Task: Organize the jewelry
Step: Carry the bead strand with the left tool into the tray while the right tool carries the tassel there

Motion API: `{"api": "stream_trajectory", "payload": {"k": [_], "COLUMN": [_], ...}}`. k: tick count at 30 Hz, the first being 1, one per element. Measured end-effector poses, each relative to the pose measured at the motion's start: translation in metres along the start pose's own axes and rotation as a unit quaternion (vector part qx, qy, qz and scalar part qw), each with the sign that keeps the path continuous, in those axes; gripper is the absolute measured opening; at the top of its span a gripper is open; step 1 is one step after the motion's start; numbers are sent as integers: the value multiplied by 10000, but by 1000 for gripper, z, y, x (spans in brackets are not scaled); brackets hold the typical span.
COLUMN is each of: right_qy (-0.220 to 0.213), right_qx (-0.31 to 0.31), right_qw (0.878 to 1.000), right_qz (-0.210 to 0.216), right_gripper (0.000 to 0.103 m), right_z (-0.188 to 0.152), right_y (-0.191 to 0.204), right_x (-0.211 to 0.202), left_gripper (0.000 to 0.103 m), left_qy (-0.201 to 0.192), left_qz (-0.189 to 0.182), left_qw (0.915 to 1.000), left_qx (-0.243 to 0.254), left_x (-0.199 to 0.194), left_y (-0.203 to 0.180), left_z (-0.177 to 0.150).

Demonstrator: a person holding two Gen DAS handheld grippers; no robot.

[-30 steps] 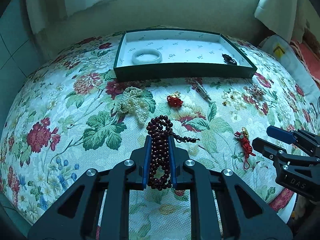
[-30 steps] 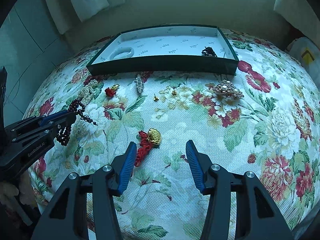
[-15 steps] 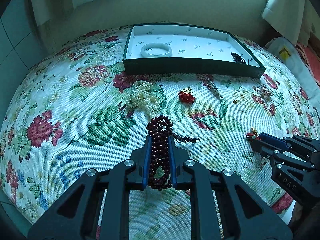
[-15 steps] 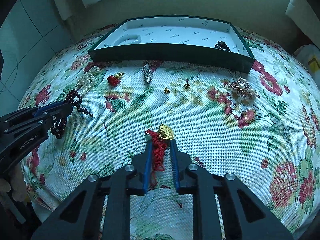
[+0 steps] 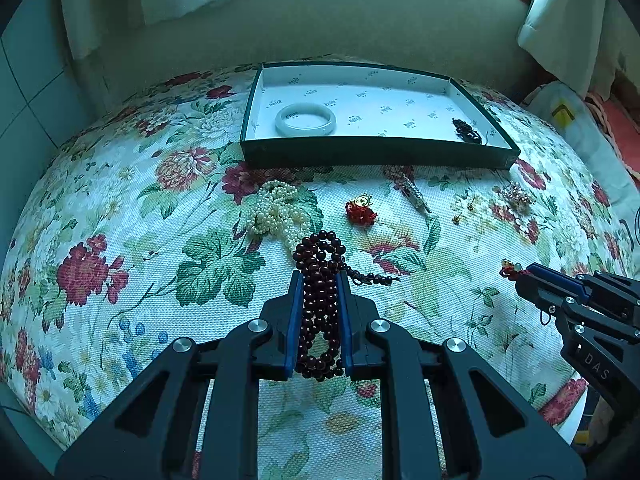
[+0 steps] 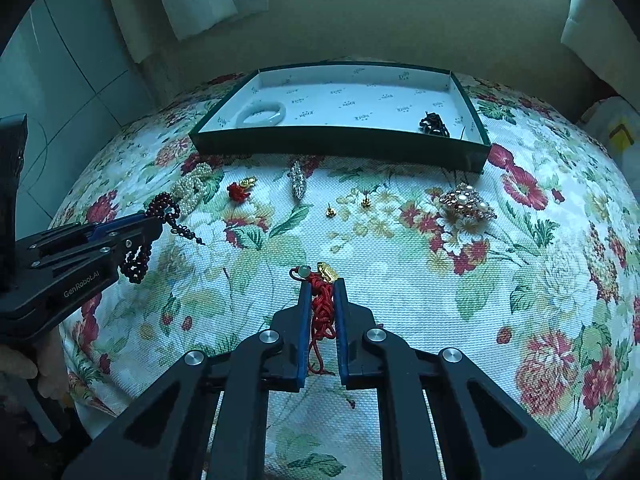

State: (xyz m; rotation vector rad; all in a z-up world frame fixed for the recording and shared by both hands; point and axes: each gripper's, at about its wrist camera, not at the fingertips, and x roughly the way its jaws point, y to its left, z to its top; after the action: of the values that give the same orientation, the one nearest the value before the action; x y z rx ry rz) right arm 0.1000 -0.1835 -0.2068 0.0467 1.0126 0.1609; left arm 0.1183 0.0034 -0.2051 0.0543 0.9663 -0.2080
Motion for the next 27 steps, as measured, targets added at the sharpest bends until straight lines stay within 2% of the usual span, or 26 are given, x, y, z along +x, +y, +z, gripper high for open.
{"api": "stream_trajectory", "payload": {"k": [12, 19, 27], "right_qy": [-425, -766, -990], "right_qx": [116, 122, 102], "right_qw": [9990, 9969, 9947], "right_qz": [-53, -141, -253], "right_gripper": [11, 11, 11], "right_z": [30, 72, 124], "right_y": [-13, -25, -41], "right_x": [-15, -9, 20], "left_gripper": [16, 16, 16], "left_qy": [-279, -458, -588], "left_qz": [-172, -313, -329], "left_qw": [9994, 9980, 9968], "left_qx": [144, 294, 420], "left_x": [-9, 3, 43], "left_y": [-14, -30, -50], "left_z": [31, 72, 127]}}
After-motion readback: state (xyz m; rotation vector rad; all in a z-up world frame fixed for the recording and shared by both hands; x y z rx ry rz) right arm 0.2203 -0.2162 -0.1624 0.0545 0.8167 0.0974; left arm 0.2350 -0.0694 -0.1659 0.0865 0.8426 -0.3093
